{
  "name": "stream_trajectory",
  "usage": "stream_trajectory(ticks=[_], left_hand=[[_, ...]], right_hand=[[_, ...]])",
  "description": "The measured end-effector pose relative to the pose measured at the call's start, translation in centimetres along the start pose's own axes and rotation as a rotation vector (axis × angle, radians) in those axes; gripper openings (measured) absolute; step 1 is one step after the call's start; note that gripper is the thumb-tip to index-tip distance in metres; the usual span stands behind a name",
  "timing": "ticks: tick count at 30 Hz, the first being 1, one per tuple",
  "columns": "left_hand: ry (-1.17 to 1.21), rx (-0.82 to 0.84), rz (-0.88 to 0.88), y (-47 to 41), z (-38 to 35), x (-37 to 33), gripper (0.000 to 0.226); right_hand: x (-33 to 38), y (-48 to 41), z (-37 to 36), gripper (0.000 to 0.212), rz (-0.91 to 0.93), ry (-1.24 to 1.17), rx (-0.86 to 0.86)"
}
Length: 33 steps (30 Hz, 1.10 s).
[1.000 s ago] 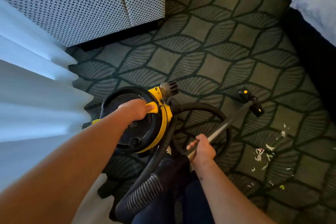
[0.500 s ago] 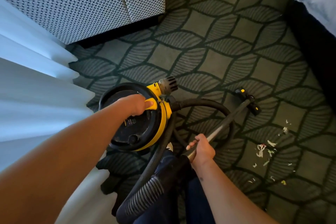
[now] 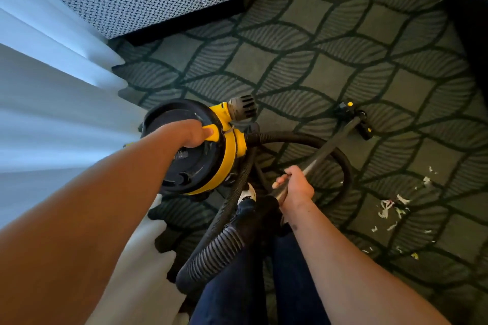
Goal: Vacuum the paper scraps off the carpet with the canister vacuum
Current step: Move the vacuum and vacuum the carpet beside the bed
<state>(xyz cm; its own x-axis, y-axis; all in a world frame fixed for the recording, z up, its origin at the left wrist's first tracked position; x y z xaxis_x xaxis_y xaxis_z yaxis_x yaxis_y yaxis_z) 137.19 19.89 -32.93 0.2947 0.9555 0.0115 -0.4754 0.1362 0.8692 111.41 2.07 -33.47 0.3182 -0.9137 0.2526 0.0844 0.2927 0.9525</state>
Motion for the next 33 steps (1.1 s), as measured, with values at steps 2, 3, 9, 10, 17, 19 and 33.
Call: stream_trajectory(ticks=[2,3,9,10,17,19,33], left_hand=[[0.021,-0.052,-0.003,0.1,0.2,-0.3,0.064],[0.019,-0.095,-0.002,0.0,0.4,-0.4,0.062],[0.038,-0.249,0.113,1.5,1.2,-2.2,0.04],[0.038,-0.239,0.114,1.9,0.8,-2.7,0.038],[0.01,-0.225,0.115,4.6,-4.5,-7.6,0.036],[0.009,-0.254,0.134,5.0,-4.2,-8.0,0.038],[0.573,0.314,-0.153,11.7,-8.8,-22.4,0.053]], right_hand=[[0.3,-0.2,0.0,0.007,-0.002,0.011,0.017],[0.3,-0.3,0.2,0.007,-0.005,0.014,0.023],[0.9,-1.3,2.6,0.007,-0.012,0.029,0.052],[1.1,-1.4,3.2,0.007,-0.007,0.034,0.048],[2.7,-1.8,5.1,0.011,-0.02,0.018,0.102],[3.2,-1.6,5.2,0.01,-0.024,0.016,0.104],[6.8,-0.3,8.6,0.008,0.075,-0.044,0.052]])
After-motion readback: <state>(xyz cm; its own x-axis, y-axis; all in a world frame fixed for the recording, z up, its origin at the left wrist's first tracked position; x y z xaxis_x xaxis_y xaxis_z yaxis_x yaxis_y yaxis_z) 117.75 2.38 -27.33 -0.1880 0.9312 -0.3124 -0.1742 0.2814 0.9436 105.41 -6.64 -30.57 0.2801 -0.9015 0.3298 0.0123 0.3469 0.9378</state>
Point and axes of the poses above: each hand's wrist, its own y-axis away from the middle knuckle, its own z-axis out of the back of the hand, x = y × z, the point moved 10 cm from there along -y, towards the middle knuckle, and after that the axes turned 3 degrees about -y, right-handed, at the moved point
